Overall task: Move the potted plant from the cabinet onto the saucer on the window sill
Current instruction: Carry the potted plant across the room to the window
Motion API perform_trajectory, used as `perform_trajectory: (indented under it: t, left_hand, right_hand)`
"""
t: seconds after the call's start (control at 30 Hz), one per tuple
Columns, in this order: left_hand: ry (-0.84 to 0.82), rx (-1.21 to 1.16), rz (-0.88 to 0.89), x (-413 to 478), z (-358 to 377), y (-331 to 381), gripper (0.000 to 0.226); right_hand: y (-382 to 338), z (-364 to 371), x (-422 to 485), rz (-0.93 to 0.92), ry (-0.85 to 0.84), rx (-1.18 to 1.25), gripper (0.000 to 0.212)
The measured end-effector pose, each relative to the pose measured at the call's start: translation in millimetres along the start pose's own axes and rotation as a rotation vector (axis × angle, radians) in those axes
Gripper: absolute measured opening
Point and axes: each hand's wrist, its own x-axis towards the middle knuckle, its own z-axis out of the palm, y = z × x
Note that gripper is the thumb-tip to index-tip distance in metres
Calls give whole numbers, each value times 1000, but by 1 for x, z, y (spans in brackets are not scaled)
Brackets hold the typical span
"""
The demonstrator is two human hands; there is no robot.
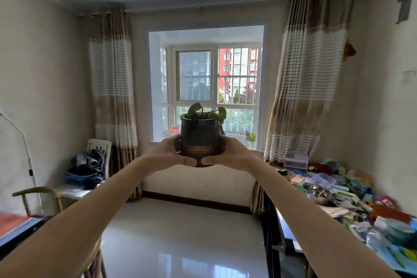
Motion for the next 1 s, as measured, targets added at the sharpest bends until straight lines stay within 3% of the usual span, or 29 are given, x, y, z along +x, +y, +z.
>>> perform_trajectory:
  t: [0.27,0.6,1.0]
  left_hand:
    - [45,-4,15,84,7,-9,71]
    - [31,-35,44,187,4,-48,83]
    - [-37,-81,115,325,-38,-120,79]
  right_hand:
    - [47,-41,70,-49,-6,-3,60]
    - [101,-60,149,-45,11,-38,68]
    - [154,-55,269,23,116,-42,80]
